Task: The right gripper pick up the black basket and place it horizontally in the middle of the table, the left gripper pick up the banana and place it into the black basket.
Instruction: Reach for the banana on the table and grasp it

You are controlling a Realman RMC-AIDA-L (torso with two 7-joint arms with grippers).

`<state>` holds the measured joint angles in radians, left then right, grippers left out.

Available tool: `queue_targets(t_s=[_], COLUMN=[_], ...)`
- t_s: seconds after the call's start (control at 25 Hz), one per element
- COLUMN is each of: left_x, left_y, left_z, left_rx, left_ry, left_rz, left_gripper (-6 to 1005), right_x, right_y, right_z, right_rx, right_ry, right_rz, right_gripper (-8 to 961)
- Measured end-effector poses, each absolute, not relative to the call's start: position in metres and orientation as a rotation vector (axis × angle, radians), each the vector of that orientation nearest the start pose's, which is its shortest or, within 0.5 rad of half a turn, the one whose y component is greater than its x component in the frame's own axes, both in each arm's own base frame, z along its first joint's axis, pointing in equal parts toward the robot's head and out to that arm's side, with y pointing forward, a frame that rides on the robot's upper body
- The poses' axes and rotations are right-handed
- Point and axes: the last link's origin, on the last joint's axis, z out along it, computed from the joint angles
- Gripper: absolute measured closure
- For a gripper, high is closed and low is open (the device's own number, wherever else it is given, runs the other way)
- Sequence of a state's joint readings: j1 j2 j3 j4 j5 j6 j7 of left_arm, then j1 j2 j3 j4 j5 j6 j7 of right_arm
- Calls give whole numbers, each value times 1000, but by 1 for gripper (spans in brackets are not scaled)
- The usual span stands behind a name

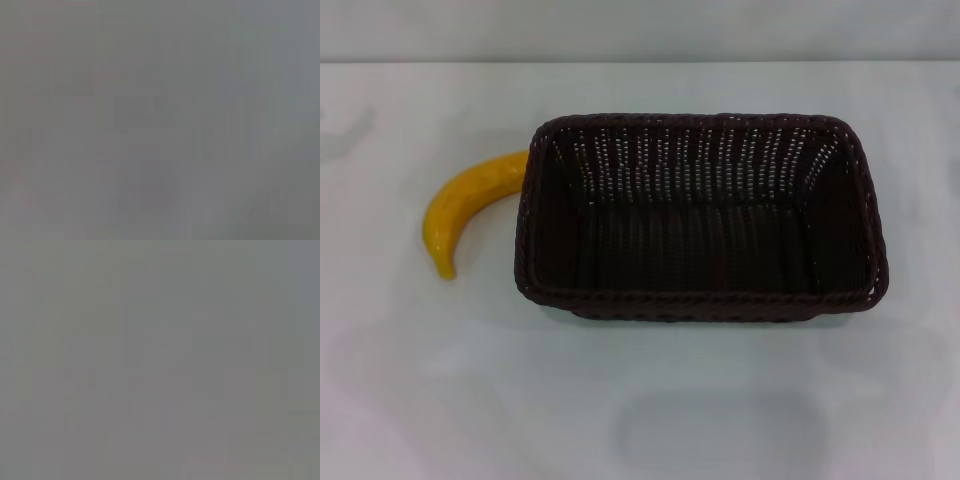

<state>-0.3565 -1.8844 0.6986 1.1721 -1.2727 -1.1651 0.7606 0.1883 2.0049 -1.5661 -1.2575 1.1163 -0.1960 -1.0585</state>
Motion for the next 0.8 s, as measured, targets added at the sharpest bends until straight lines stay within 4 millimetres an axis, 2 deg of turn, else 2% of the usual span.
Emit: queue_targets(t_s=[0.16, 0.44, 0.64, 0.8], left_x=[-289, -291, -286, -278], left_y=[379, 380, 387, 394], left_z=[209, 206, 193, 185], left_rx=[-1834, -1841, -1935, -1993], left_ry=[-1261, -1259, -1284, -1276], left_rz=[-673, -628, -455, -338], left_gripper=[120, 120, 120, 120], right_x=[256, 249, 241, 239], right_y=[397, 414, 414, 408], right_z=[124, 139, 144, 162], right_rx=[-1378, -1528, -1646, -1766], right_ry=[404, 522, 485, 474], right_rz=[347, 406, 409, 590], right_gripper=[76, 79, 81, 81])
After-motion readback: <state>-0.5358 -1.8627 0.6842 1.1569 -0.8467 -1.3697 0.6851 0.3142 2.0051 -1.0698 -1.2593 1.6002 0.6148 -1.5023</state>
